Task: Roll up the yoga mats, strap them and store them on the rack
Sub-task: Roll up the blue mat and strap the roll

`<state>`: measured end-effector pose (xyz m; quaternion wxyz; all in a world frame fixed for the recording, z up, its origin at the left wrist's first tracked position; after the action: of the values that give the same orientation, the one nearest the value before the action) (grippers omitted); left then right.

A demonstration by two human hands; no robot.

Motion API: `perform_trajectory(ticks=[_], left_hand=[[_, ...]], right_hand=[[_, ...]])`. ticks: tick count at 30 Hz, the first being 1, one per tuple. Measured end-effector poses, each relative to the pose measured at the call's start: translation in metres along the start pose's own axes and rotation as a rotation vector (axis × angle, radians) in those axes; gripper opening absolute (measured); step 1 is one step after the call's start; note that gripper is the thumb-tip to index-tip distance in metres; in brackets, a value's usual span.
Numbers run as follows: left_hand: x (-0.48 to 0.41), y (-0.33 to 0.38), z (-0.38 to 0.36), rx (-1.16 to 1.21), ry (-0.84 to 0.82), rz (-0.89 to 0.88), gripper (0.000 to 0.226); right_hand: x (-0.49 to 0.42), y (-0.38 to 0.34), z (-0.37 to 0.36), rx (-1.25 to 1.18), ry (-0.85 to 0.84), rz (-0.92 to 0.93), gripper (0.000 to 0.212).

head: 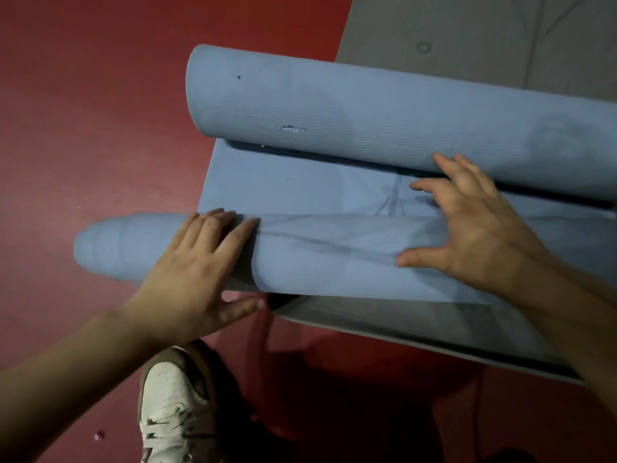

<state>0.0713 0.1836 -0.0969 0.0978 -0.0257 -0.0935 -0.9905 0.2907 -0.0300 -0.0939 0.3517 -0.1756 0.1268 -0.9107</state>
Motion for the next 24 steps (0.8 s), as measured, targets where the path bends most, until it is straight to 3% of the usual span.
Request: perform_trajectory(ticks=[2,4,8,14,17,20,24], left_hand=[[-0.006,0.001,-0.011,-0.107,-0.032,0.026,0.114],[-0.015,-0.001,-0.013,-0.111,0.004,0.059,0.114],[-0.026,-0.005,-0.008,-0.11,0.063,0.029,0.105],[-0.036,-0.01,-0.002,-0.087,0.033,0.03,0.104],[-0.02,-0.002,-0.002,-0.064,-0.045,0.017,0.103],[0.008,0.009,-0.01,-0.015,-0.144,-0.033,0.103],[0.014,0.01,-0.018,0.041,-0.179,-0.054,0.106]], right_hand=[[0.002,0.0,0.003,-0.024,0.059,0.019,0.112],[0.007,-0.003,0.002,0.01,0.059,0.067,0.104],[0.018,-0.009,-0.008,0.237,-0.015,0.203,0.121],[0.003,-0.02,-0.003,0.308,-0.201,0.172,0.112],[0.02,-0.022,0.0,0.323,-0.223,0.188,0.111],[0.05,-0.024,-0.013,0.288,-0.356,0.187,0.107],[0.062,-0.017,-0.025,0.149,-0.447,0.077,0.123]])
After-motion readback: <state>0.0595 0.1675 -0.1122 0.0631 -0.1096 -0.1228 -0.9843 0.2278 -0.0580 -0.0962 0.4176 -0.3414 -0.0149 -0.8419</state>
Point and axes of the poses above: each hand's wrist, its own x-axis away from the middle knuckle, its own z-axis out of the back of the hand, y = z × x, the point moved 7 cm from there along -x, towards the middle knuckle, and after that the axes turned 12 degrees about y, right-handed, at the moved point
